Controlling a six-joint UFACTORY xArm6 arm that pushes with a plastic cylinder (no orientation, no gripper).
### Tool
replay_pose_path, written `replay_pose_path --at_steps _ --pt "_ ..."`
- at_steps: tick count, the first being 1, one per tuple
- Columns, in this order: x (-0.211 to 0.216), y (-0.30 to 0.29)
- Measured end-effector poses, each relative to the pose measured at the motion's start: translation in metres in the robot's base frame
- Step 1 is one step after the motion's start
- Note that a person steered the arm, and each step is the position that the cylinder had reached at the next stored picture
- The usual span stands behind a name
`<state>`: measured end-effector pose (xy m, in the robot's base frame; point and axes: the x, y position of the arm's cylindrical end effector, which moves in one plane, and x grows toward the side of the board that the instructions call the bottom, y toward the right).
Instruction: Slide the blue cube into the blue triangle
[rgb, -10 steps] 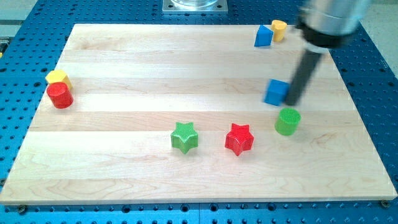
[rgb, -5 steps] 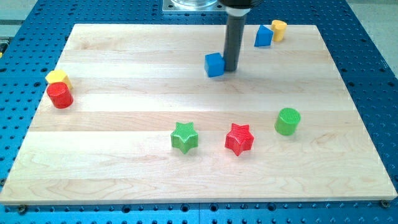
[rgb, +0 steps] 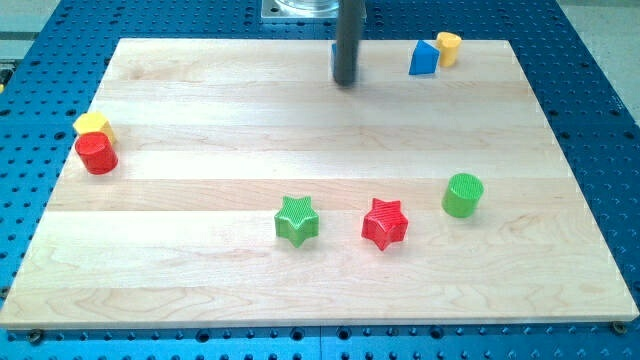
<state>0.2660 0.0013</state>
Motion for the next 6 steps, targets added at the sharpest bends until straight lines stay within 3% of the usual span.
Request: replay_pose_path --at_steps 1,3,4,5,6 --pt "-0.02 -0.094" --pt "-0.007 0.057" --pt "-0.01 0.045" --pt "-0.048 0.038" --pt "-0.036 0.083"
